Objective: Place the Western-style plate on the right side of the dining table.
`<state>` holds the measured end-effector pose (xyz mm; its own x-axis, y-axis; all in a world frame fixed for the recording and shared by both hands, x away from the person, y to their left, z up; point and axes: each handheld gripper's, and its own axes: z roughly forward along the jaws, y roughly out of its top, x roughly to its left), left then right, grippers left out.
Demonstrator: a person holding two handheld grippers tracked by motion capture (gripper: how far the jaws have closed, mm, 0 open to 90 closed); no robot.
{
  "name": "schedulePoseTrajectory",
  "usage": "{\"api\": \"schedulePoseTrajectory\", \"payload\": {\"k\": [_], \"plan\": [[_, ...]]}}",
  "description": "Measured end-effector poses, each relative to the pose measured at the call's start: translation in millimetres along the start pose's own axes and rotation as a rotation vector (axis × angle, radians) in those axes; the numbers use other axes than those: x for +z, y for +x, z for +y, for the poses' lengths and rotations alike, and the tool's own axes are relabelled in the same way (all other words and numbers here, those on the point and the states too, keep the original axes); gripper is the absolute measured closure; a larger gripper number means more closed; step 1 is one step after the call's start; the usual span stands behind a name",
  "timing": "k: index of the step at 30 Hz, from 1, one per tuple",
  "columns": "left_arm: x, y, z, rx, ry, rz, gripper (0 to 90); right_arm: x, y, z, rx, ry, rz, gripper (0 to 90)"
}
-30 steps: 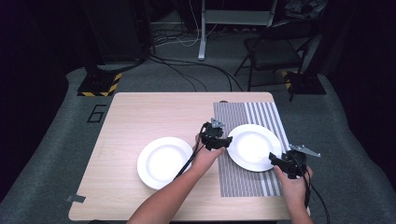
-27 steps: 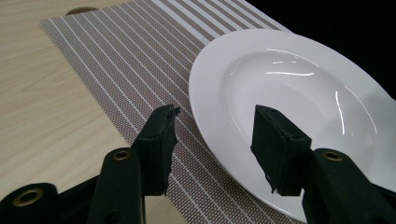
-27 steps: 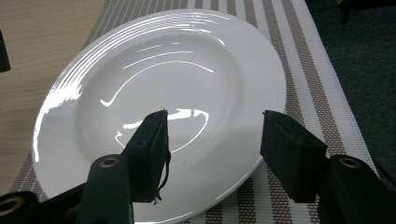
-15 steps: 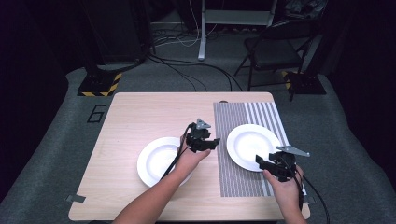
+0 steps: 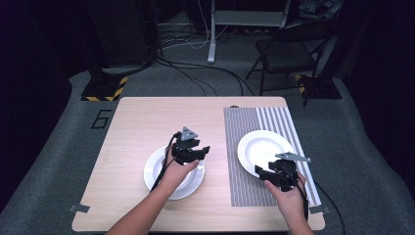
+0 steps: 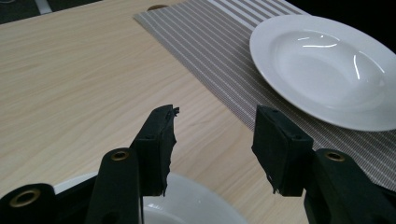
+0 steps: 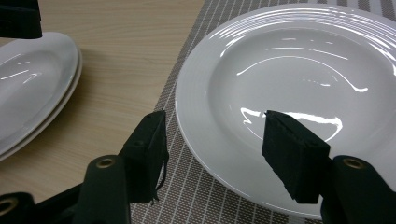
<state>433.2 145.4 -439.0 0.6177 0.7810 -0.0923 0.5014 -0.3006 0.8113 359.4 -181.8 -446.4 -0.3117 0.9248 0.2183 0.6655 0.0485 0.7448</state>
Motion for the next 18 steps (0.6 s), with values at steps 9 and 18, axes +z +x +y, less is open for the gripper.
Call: {"api": "schedulePoseTrajectory", "payload": {"k": [9, 18], "plan": [[-22.8, 25.4, -20.9, -0.065, 0.002, 0.036, 48.0, 11.9, 18.2, 2.2, -0.027, 0.028, 0.055, 39.1], [-58.9, 53.7, -41.2, -0.103, -0.003, 0.091, 47.2, 20.0, 33.0, 2.0, -0.073, 0.028, 0.091, 39.0]]}}
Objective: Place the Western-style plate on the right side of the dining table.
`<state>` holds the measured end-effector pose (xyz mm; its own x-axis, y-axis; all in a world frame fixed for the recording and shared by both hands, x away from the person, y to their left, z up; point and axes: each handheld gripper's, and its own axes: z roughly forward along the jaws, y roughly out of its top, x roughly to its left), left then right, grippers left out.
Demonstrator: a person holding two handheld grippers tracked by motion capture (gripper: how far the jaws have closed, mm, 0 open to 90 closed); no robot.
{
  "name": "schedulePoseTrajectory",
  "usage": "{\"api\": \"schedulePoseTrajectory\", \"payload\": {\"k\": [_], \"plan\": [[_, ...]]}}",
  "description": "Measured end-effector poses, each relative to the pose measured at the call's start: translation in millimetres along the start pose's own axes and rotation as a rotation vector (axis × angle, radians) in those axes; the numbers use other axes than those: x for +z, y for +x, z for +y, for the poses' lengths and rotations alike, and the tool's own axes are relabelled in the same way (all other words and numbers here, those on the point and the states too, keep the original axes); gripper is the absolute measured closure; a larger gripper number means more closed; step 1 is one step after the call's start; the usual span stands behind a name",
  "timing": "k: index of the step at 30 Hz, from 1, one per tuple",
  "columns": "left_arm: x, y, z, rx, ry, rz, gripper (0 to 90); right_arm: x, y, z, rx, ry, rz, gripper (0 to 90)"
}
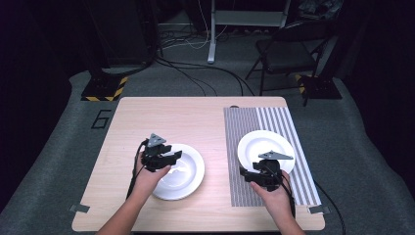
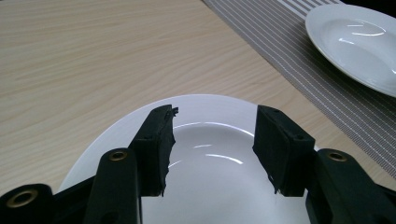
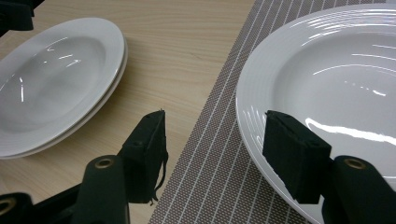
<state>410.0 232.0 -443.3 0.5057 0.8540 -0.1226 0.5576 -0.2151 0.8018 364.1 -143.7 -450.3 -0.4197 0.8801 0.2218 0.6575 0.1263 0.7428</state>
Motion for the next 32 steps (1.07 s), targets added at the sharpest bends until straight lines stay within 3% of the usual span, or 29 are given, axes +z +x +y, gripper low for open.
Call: {"api": "schedulePoseTrajectory", "payload": {"k": [6, 13, 17, 27, 32], "plan": [[-17.4, 19.8, -13.4, -0.033, -0.015, 0.042, 45.7, 5.6, 3.0, -3.5, -0.016, 0.002, 0.018, 39.1], [-26.8, 42.6, -28.8, -0.087, -0.028, 0.07, 44.6, 11.0, 7.8, -8.9, -0.054, 0.005, 0.029, 39.2], [-28.7, 54.6, -36.6, -0.124, -0.051, 0.089, 43.7, 15.4, 9.3, -12.8, -0.063, 0.005, 0.047, 39.2], [-25.9, 76.3, -47.9, -0.152, -0.043, 0.147, 40.5, 24.3, 5.7, -24.5, -0.104, 0.002, 0.046, 38.9], [-27.0, 92.7, -50.9, -0.186, -0.047, 0.193, 38.1, 26.5, 8.2, -28.8, -0.157, -0.001, 0.06, 37.9]]}}
